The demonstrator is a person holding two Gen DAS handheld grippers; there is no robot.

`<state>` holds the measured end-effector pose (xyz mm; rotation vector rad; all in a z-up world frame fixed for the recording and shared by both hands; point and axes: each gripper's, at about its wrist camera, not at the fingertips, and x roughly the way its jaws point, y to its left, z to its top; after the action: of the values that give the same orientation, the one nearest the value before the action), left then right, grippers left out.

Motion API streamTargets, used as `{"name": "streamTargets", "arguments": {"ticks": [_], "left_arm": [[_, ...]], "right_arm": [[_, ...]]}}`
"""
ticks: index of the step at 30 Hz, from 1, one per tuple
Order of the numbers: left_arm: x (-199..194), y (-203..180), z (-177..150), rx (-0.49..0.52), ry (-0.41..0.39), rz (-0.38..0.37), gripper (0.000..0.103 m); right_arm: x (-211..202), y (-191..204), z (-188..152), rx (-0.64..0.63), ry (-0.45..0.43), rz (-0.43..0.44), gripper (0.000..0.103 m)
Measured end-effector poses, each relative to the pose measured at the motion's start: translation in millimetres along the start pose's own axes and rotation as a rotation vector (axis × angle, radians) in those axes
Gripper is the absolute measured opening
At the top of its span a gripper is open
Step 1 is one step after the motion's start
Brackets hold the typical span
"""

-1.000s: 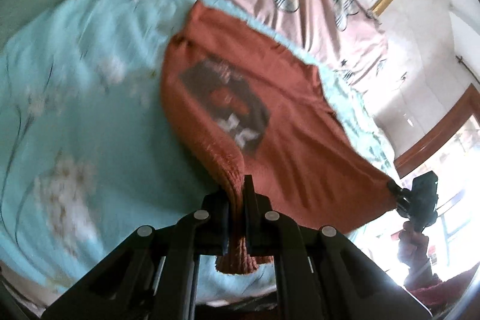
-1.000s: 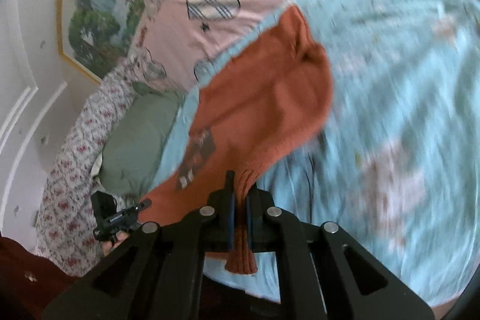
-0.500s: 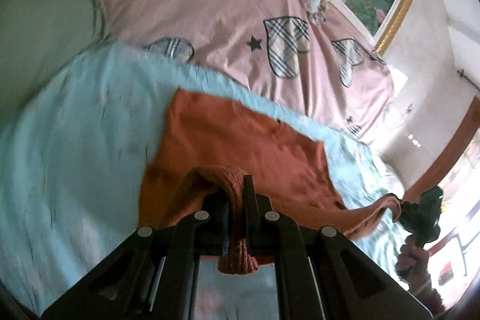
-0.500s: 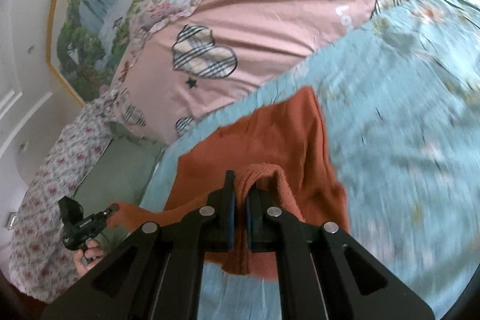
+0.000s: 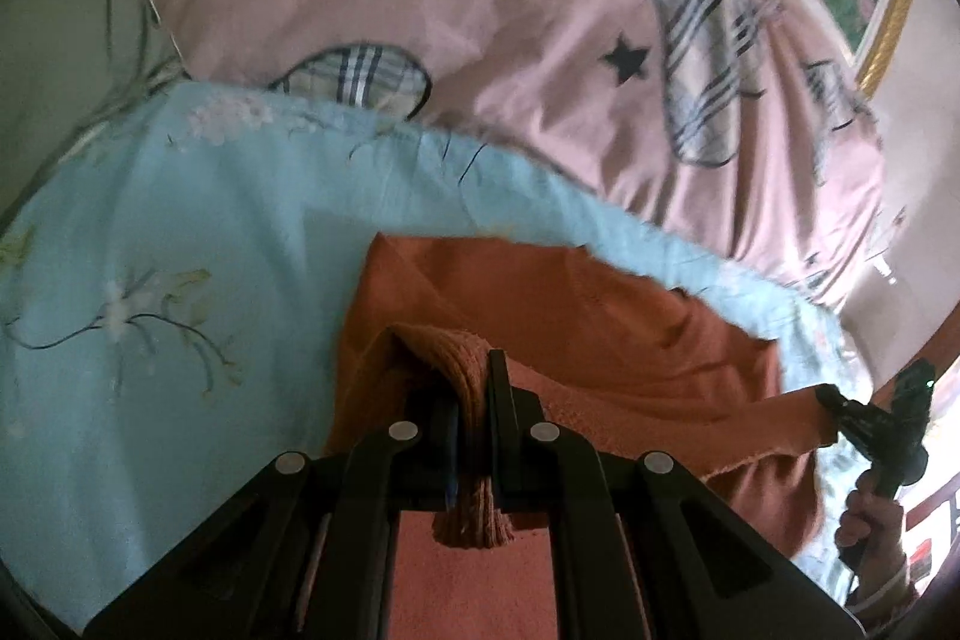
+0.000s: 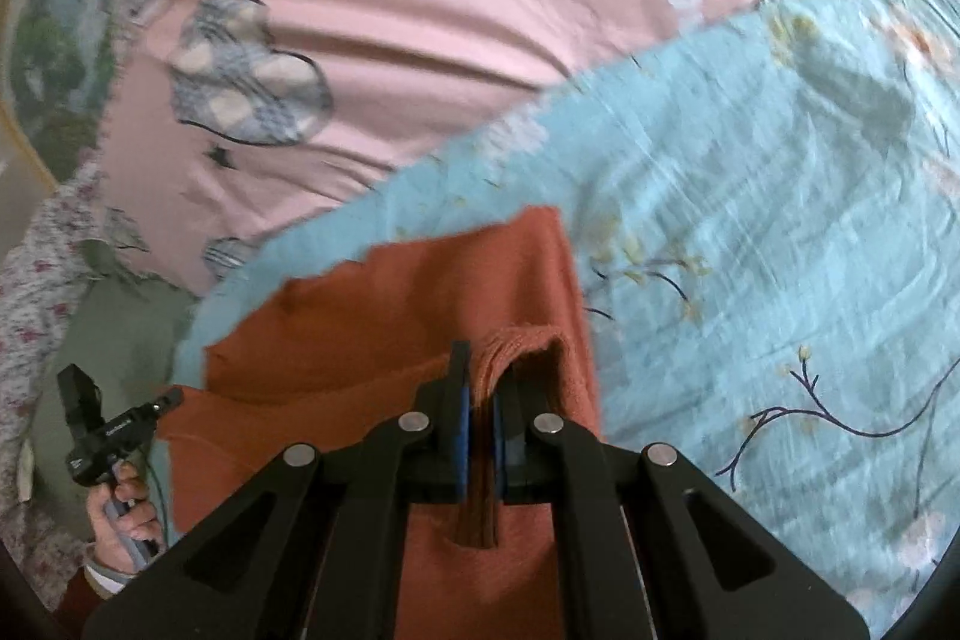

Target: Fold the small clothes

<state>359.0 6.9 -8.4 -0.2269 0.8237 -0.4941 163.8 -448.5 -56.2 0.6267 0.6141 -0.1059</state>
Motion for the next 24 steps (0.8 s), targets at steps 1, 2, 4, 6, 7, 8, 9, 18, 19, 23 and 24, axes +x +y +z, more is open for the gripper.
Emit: {"name": "streamTargets", "arguments": {"ticks": [1,2,4,6,7,8,9,18,19,23,24], "left_arm": [[9.9,1.8,-0.9,0.001,0.012,0.012,0.007],[20.4,4.8,-2.3,0.001,0.025,0.022,0.008],[37.3,14.5,-7.2,-0.016,0.061,0.040,0.013],[40.1,23.6,-13.9,-0.060,0.081,0.024,0.018],[34.1,25.1,-18.4,-0.071,0.072,0.013,0.028],[22.2,22.7,-26.2,-0.067,0.055,-0.004,0.036],[13.1,19.5,-32.1,-0.056,0.042,-0.014,0.047],[16.2,-68.5,-104.4,0.166,0.196,-0.080,0.051],[22.7,-74.5,-104.7,0.200,0.199,-0.043,0.051],[52.5,-74.2,-72.9,0.257,0.208,0.040,0.046],[57.2,-70.4,-63.1,0.258,0.203,0.061,0.039]], "right_arm": [[5.1,-3.4,-1.4,0.008,0.014,-0.006,0.010],[7.3,-6.5,-2.8,0.016,0.022,-0.012,0.010],[0.1,-13.4,-5.5,0.051,0.020,0.000,0.014],[-19.8,-13.8,-7.7,0.061,-0.032,-0.019,0.021],[-37.1,-10.2,-11.2,0.045,-0.079,-0.031,0.024],[-47.0,-5.4,-14.7,0.026,-0.102,-0.030,0.025],[-53.3,2.4,-19.2,0.002,-0.111,-0.016,0.026],[31.9,89.3,-74.4,-0.448,0.311,0.035,0.025],[37.2,85.0,-66.4,-0.441,0.308,0.019,0.023],[47.9,61.9,-13.5,-0.365,0.205,-0.078,0.020],[46.9,56.6,-0.6,-0.339,0.165,-0.110,0.020]]}}
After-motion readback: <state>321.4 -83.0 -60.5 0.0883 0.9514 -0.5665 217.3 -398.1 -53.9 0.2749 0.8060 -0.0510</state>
